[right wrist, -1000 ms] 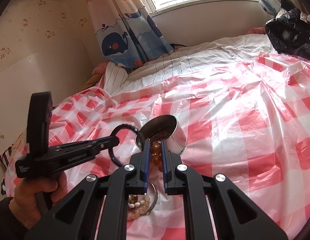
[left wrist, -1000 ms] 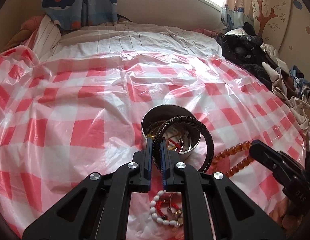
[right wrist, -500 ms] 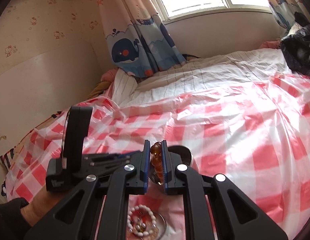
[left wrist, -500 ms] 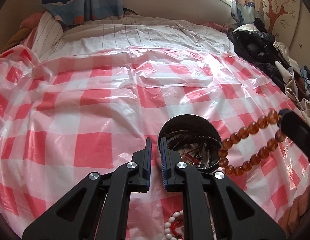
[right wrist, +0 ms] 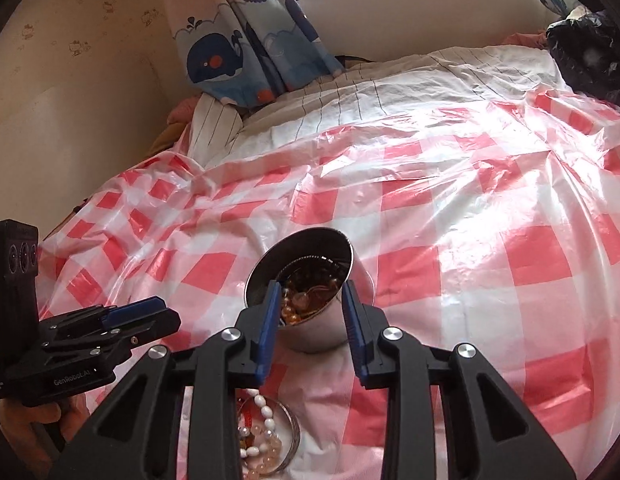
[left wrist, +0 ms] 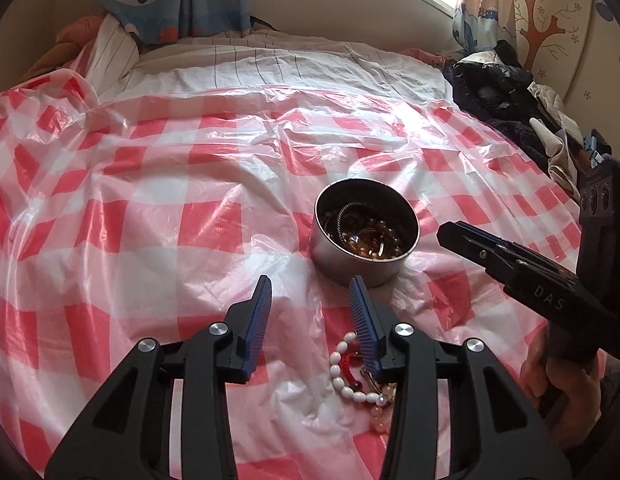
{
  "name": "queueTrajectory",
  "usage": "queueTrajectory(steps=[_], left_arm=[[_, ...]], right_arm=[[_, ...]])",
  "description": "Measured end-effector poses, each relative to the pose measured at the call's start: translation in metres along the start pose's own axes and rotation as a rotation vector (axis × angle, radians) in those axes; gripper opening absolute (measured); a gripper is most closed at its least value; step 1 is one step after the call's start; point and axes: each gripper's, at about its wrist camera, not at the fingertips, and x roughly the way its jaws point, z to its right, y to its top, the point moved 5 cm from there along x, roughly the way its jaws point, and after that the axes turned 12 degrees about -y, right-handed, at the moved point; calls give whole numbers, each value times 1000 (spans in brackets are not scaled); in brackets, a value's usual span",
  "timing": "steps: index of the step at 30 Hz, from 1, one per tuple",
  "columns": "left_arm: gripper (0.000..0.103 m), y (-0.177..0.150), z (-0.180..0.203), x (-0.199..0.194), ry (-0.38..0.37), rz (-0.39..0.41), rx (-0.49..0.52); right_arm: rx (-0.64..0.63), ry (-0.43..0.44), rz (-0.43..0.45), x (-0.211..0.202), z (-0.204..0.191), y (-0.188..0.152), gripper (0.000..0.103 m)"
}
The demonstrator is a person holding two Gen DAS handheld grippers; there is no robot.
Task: Organize jewelry
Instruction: 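Drop the black bracelet from the left tool while the right tool drops amber beads into the tin, then grasp the white bead bracelet with the left tool while the right tool grasps the peach bead bracelet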
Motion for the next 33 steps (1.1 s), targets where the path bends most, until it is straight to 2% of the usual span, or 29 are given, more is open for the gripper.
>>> queueTrajectory(steps=[5, 8, 10, 11, 15, 19, 21, 23, 27, 30, 33], left_arm=[[47, -37, 4, 1, 31, -49, 1], [54, -56, 5, 3, 92, -72, 25], [62, -63, 5, 1, 108, -55, 15], [66, -67, 3, 0, 125, -42, 10], [67, -79, 2, 0, 130, -21, -14], [71, -88, 5, 14, 167, -35, 28], [71, -88, 8, 15, 184, -37, 49], [71, -86, 13, 8, 161, -1, 61], [71, -78, 18, 0, 172, 42, 93], [71, -63, 30, 4, 232, 40, 213], [71, -48, 35, 20, 285, -16, 323]], right_arm=[[-13, -34, -72, -14, 1, -48, 37], [-10, -84, -108, -23, 7, -78, 46], [4, -105, -133, -23, 13, -92, 51], [9, -106, -137, -22, 13, -95, 51], [-16, -122, -105, -23, 9, -96, 59], [-29, -122, -98, -22, 8, -97, 63], [-28, -128, -89, -23, 8, -97, 64], [-24, -132, -80, -25, 9, -96, 65], [-25, -134, -82, -24, 8, -97, 69], [-28, -135, -82, -24, 7, -97, 70], [-28, -136, -84, -23, 7, -97, 71]])
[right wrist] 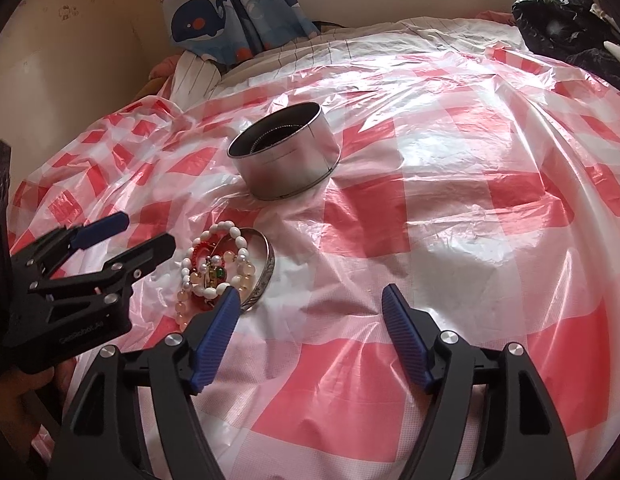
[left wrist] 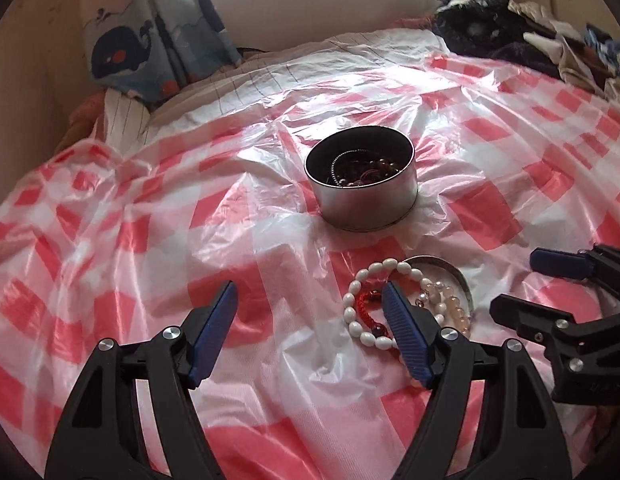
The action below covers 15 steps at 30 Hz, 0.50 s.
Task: Organize jewelry
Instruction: 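Grasp the white bead bracelet with the left tool while the right tool grasps the peach bead bracelet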
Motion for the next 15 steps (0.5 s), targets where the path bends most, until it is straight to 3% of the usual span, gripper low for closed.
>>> queueTrajectory(steps=[6, 8, 12, 15], left_arm=[[68, 10, 5, 43, -21, -139, 109], [66, 10, 3, 49, -21, -147, 99], [32, 9, -25, 44, 15, -103, -55], [21, 2, -40, 36, -11, -90, -148]], right_arm=[[-4, -3, -7, 2, -1, 0, 73], [-4, -4, -7, 2, -1, 0, 73], [1, -9, -2, 2, 0, 0, 73], [11, -21, 22, -3, 1, 2, 74]])
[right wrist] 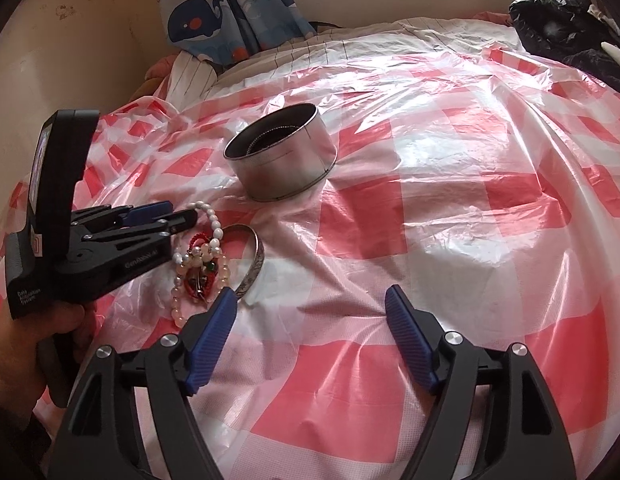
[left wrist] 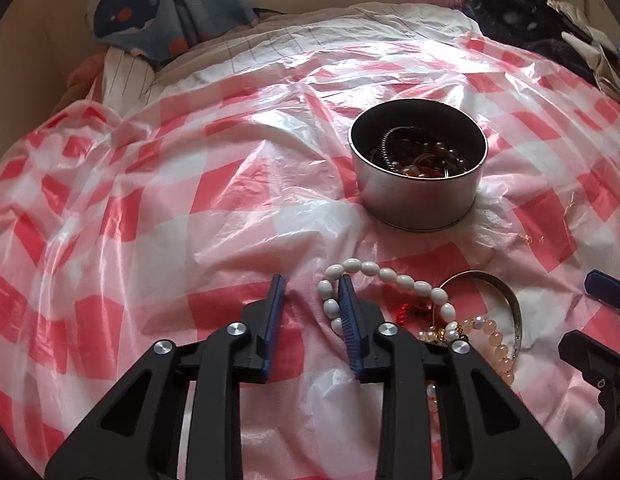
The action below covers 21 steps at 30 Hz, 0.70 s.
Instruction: Organize jewelry
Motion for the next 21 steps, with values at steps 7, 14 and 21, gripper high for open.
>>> queueTrajectory(steps=[7, 14, 21], left_arm=[[17, -6, -15, -3, -78, 0, -93], [16, -6, -19, 1, -124, -11, -127], [16, -5, -19, 2, -131, -13, -127]], right_arm=[[-203, 72, 85, -18, -49, 13, 73], [-346, 159, -18, 14, -88, 25, 58], [-326, 224, -129, 35, -83, 21, 9]])
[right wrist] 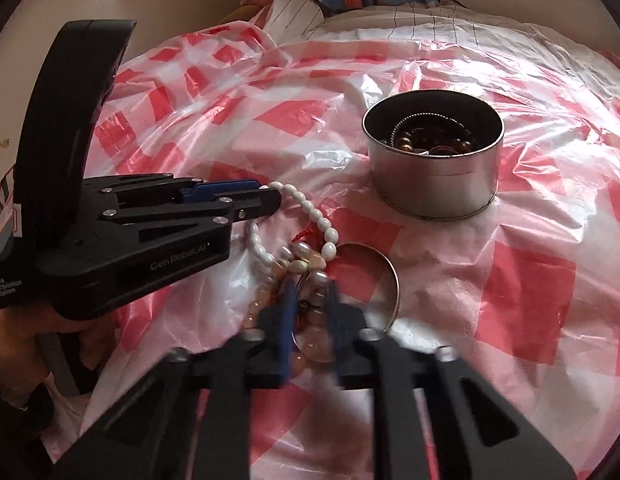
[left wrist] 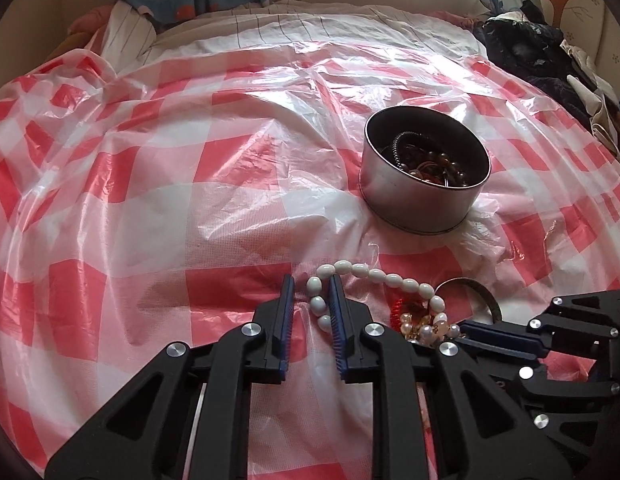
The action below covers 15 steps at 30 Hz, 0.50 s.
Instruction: Organize jewelry
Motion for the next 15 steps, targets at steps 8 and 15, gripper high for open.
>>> queueTrajectory(steps=[8, 15], left_arm=[[16, 0, 16, -2, 76, -1, 132], [6, 0, 9, -6, -8, -21, 72]], right_arm=[[117, -62, 113, -53, 33, -16, 9], [259, -129, 78, -46, 72, -26, 9]])
